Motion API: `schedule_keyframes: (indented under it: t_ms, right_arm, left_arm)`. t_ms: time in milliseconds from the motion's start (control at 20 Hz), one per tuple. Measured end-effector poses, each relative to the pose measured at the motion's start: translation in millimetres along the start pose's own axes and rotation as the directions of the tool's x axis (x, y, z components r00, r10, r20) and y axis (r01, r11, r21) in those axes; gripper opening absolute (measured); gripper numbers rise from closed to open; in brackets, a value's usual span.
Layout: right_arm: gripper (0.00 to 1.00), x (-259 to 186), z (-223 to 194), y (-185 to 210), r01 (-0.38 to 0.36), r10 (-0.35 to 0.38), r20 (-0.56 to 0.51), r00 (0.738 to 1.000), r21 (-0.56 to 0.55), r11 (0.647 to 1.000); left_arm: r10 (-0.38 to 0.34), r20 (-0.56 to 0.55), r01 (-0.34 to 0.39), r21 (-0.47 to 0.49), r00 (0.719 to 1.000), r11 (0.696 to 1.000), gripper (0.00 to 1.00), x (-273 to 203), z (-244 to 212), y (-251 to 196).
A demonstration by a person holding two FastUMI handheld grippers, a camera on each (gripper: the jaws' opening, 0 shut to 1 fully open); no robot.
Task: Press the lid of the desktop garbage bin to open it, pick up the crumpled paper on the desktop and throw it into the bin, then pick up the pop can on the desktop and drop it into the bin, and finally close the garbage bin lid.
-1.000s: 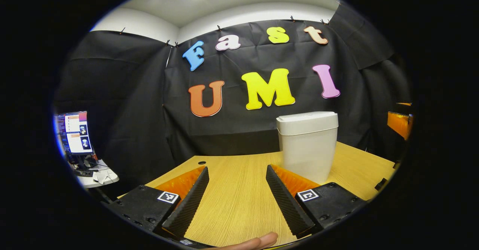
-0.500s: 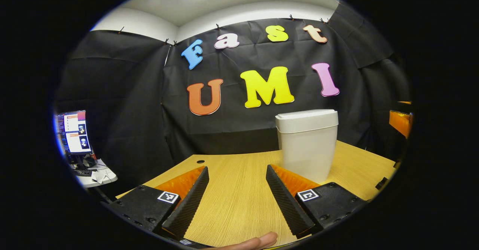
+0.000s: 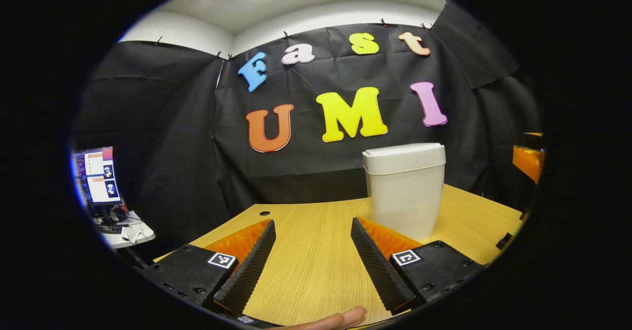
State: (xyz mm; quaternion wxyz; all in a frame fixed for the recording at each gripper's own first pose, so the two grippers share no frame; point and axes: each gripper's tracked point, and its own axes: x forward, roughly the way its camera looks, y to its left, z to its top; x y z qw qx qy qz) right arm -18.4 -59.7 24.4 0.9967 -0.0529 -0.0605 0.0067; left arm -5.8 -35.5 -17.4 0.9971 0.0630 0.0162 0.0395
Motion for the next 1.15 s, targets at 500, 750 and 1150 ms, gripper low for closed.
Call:
schedule_keyframes:
  t_ms: [500,750,1150]
  right_arm:
    - [0.95,1.9,-3.8,3.2,-0.002,0.002,-0.011,1.0,-0.015,1.0]
    - [0.95,3.1,-5.9,4.6,-0.002,0.002,-0.016,1.0,-0.022,1.0]
    - [0.95,6.2,-10.2,9.8,-0.021,0.02,-0.033,0.999,-0.014,1.0]
  left_arm:
    - [-0.003,0.003,0.003,0.008,1.0,1.0,0.99,-0.1,-0.5,-1.8]
    - [-0.003,0.001,0.003,0.01,1.0,1.0,0.99,-0.4,-1.2,-2.1]
    - [-0.002,0.001,0.002,0.006,1.0,1.0,0.99,1.1,-1.9,-1.5]
